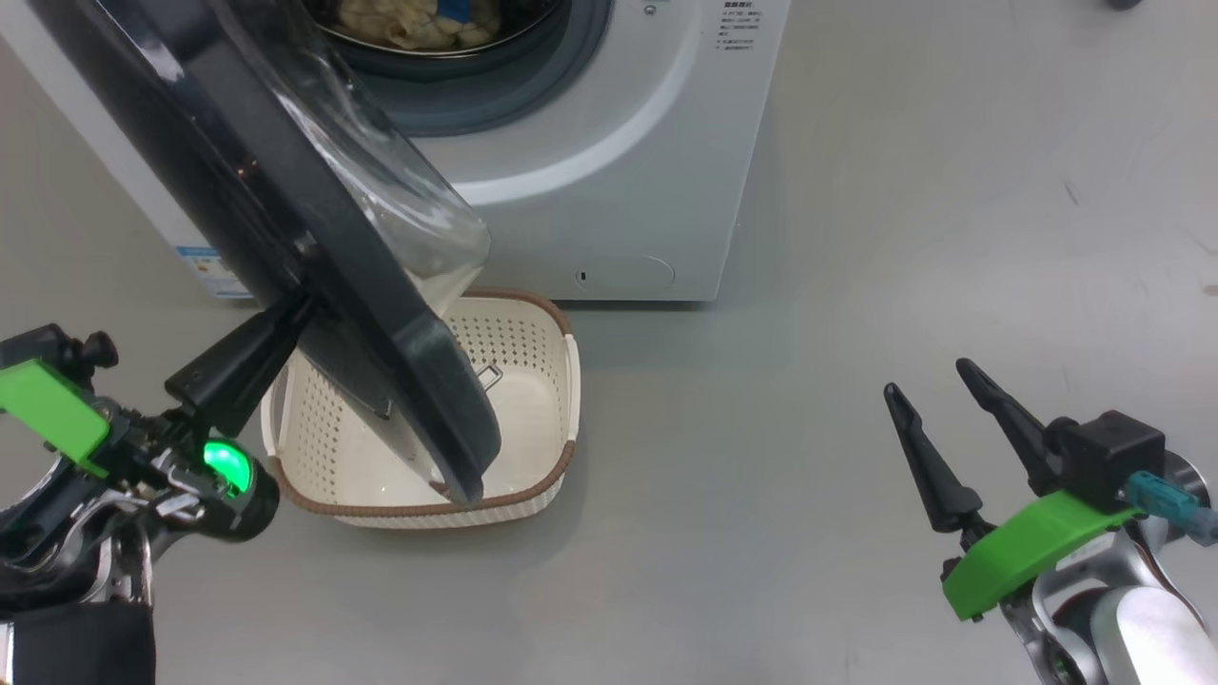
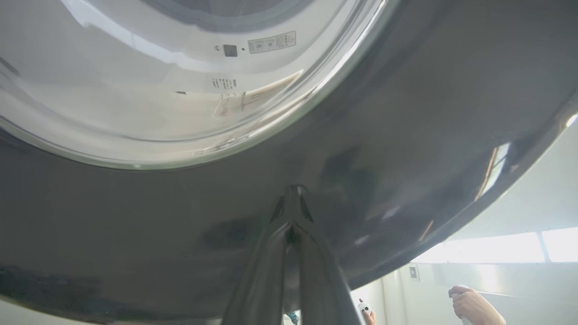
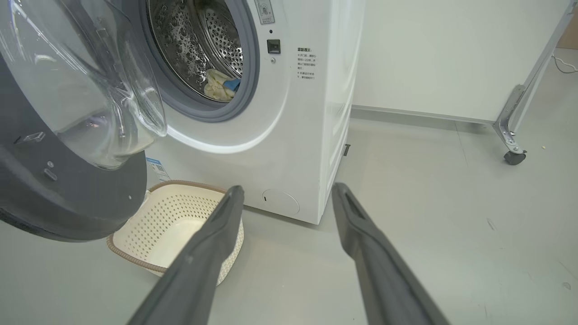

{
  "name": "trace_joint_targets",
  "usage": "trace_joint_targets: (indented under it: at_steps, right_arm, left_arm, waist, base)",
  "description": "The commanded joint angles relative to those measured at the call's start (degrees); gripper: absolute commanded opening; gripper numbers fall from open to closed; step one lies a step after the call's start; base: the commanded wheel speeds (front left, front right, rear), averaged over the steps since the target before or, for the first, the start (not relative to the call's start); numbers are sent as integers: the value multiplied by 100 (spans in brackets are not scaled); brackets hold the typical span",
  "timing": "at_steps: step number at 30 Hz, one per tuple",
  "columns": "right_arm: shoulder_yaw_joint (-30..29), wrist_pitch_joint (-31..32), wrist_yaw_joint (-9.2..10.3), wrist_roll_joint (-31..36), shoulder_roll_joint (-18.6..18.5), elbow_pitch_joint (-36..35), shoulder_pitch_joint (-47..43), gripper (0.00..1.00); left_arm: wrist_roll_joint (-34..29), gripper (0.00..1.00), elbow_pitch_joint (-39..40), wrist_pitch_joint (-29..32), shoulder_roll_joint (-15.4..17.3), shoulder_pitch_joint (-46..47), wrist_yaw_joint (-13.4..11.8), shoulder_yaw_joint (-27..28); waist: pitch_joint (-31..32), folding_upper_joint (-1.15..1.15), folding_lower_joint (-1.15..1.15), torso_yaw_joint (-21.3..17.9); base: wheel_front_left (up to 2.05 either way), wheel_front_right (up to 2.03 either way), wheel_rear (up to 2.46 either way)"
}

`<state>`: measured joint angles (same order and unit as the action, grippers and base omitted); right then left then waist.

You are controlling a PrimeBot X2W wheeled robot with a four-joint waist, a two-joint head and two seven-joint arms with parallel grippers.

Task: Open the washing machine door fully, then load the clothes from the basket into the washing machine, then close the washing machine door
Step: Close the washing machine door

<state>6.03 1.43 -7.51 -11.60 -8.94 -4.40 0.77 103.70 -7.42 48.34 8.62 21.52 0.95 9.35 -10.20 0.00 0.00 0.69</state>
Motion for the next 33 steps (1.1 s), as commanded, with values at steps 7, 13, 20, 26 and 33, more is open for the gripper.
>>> trace_joint_targets:
  at_steps: [7, 13, 20, 26, 33]
  right_arm:
    - [103, -87, 2, 79, -19, -207, 156, 100]
    - [107, -70, 2, 55, 33, -231, 139, 100]
    - [153, -47, 2, 14, 55, -255, 175, 100]
    - [186, -45, 2, -32, 65, -255, 206, 100]
    - [195, -80, 2, -51, 84, -243, 263, 100]
  left_arm:
    - [-121, 0, 2, -60, 5, 501, 66, 78]
    - [-218, 0, -341, -132, -113, 765, 169, -40]
    - [-323, 0, -771, -299, -275, 979, 341, -144]
    - [-511, 0, -1231, -579, -366, 1233, 520, -185]
    - [-958, 0, -1813, -1411, -440, 1765, 626, -131]
  waist:
    - [74, 0, 0, -269]
    - [104, 0, 0, -358]
    - [123, 0, 0, -511]
    - [87, 0, 0, -737]
    - [-19, 0, 0, -989]
  base:
    - [0, 0, 0]
    - [0, 0, 0]
    - [0, 0, 0]
    - [0, 0, 0]
    - [0, 0, 0]
